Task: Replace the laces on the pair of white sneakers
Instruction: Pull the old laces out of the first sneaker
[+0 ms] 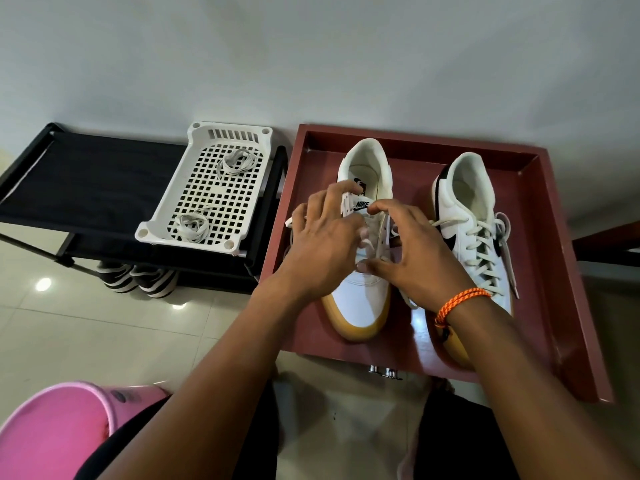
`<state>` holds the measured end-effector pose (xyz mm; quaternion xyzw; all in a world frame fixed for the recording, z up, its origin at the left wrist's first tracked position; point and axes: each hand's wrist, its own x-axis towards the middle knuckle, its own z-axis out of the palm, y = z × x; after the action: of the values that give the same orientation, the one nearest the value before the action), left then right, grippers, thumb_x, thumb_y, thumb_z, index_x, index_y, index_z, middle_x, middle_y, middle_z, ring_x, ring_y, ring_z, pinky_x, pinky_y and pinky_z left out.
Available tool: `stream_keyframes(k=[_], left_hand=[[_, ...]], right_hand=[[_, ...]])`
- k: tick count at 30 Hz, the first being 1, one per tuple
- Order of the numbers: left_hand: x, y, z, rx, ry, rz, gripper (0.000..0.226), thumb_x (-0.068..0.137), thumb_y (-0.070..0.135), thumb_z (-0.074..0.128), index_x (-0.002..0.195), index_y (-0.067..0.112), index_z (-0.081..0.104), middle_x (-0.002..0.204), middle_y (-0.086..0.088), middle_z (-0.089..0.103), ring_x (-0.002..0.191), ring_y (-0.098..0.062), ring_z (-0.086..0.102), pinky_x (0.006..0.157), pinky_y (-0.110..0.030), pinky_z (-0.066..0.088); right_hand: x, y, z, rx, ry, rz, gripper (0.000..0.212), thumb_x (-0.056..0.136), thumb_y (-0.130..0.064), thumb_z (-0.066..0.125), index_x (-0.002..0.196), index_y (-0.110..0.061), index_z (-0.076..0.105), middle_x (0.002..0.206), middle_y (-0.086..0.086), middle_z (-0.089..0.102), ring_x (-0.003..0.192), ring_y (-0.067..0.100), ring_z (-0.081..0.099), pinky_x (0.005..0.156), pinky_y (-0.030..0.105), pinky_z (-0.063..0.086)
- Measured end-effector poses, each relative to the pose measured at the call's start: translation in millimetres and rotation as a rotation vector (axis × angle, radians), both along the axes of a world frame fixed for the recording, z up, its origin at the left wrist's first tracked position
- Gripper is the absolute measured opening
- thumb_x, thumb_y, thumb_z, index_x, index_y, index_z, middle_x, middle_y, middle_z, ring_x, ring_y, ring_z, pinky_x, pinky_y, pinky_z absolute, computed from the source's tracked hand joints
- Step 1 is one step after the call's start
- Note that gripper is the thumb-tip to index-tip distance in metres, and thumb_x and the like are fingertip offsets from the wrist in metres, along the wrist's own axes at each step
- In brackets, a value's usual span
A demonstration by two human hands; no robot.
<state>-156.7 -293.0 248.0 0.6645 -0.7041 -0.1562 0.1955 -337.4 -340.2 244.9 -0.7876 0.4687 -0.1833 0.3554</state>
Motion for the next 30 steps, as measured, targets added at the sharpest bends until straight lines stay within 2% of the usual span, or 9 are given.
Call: stream_keyframes(k=[6, 9, 11, 13, 18, 21, 24, 27, 30], left_hand=[[18, -4, 7, -0.115, 0.157, 0.229, 0.009, 0.103, 0.021, 0.061, 0.107, 0.026, 0.068, 0.153, 0.005, 0.041, 0.141, -0.02, 0.038, 0.115, -0.056, 0.028], [8, 1, 10, -0.073, 0.052, 0.029, 0.01, 0.099, 0.035, 0.066, 0.106, 0.04, 0.072, 0.168, 0.015, 0.03, 0.155, -0.018, 0.027, 0.117, -0.063, 0.019], [-3, 3, 6, 0.026, -0.057, -0.056, 0.009, 0.099, 0.037, 0.065, 0.101, 0.037, 0.074, 0.174, 0.013, 0.018, 0.161, -0.022, 0.015, 0.115, -0.072, 0.017], [-9, 4, 2, 0.074, -0.086, -0.048, 0.012, 0.101, 0.034, 0.062, 0.096, 0.032, 0.073, 0.175, 0.011, 0.014, 0.161, -0.025, 0.009, 0.114, -0.075, 0.016], [1, 0, 5, -0.019, 0.027, 0.104, 0.017, 0.1, 0.025, 0.055, 0.091, 0.029, 0.069, 0.166, 0.01, 0.028, 0.152, -0.023, 0.022, 0.116, -0.064, 0.017], [9, -3, 9, -0.098, 0.117, 0.228, 0.009, 0.101, 0.023, 0.064, 0.102, 0.031, 0.068, 0.158, 0.01, 0.036, 0.147, -0.02, 0.029, 0.117, -0.06, 0.019], [7, -1, 10, -0.063, 0.074, 0.116, 0.009, 0.1, 0.031, 0.066, 0.103, 0.038, 0.07, 0.166, 0.015, 0.029, 0.156, -0.02, 0.019, 0.119, -0.066, 0.014], [-2, 3, 6, 0.093, -0.028, 0.005, 0.008, 0.1, 0.036, 0.066, 0.099, 0.038, 0.074, 0.177, 0.014, 0.006, 0.163, -0.023, 0.0, 0.12, -0.073, 0.003], [-3, 4, 3, 0.096, -0.045, 0.008, 0.004, 0.096, 0.034, 0.071, 0.097, 0.037, 0.073, 0.177, 0.013, 0.003, 0.163, -0.023, -0.001, 0.121, -0.07, 0.003]], right_hand=[[1, 1, 0, 0.004, -0.014, -0.01, 0.082, 0.075, -0.03, 0.095, 0.141, -0.042, 0.048, 0.139, -0.006, 0.049, 0.113, 0.018, 0.061, 0.095, 0.04, 0.057], [-1, 0, 0, -0.001, -0.02, -0.007, 0.082, 0.078, -0.029, 0.093, 0.145, -0.04, 0.047, 0.143, -0.005, 0.048, 0.119, 0.014, 0.056, 0.097, 0.033, 0.053], [0, 1, 0, -0.021, -0.025, 0.004, 0.077, 0.084, -0.026, 0.087, 0.147, -0.039, 0.046, 0.144, -0.005, 0.048, 0.118, 0.012, 0.056, 0.096, 0.034, 0.055], [0, 1, 0, -0.025, -0.02, 0.008, 0.077, 0.084, -0.026, 0.086, 0.147, -0.04, 0.045, 0.143, -0.006, 0.048, 0.118, 0.013, 0.057, 0.095, 0.035, 0.056], [0, 0, 0, 0.007, 0.002, 0.0, 0.083, 0.076, -0.032, 0.094, 0.144, -0.039, 0.048, 0.144, -0.006, 0.048, 0.118, 0.01, 0.052, 0.085, 0.014, 0.042], [2, 1, 1, -0.001, -0.007, -0.01, 0.082, 0.075, -0.032, 0.095, 0.142, -0.04, 0.049, 0.141, -0.006, 0.048, 0.118, 0.014, 0.055, 0.092, 0.031, 0.054], [1, 2, 1, -0.002, -0.008, -0.014, 0.084, 0.075, -0.03, 0.095, 0.143, -0.041, 0.048, 0.143, -0.007, 0.048, 0.118, 0.014, 0.057, 0.097, 0.039, 0.057], [0, 1, 1, -0.008, -0.01, -0.005, 0.08, 0.079, -0.029, 0.092, 0.144, -0.04, 0.047, 0.143, -0.007, 0.047, 0.117, 0.014, 0.057, 0.093, 0.03, 0.054], [0, 1, 0, -0.004, -0.004, 0.0, 0.079, 0.079, -0.03, 0.091, 0.144, -0.04, 0.047, 0.143, -0.008, 0.047, 0.114, 0.01, 0.054, 0.085, 0.015, 0.046]])
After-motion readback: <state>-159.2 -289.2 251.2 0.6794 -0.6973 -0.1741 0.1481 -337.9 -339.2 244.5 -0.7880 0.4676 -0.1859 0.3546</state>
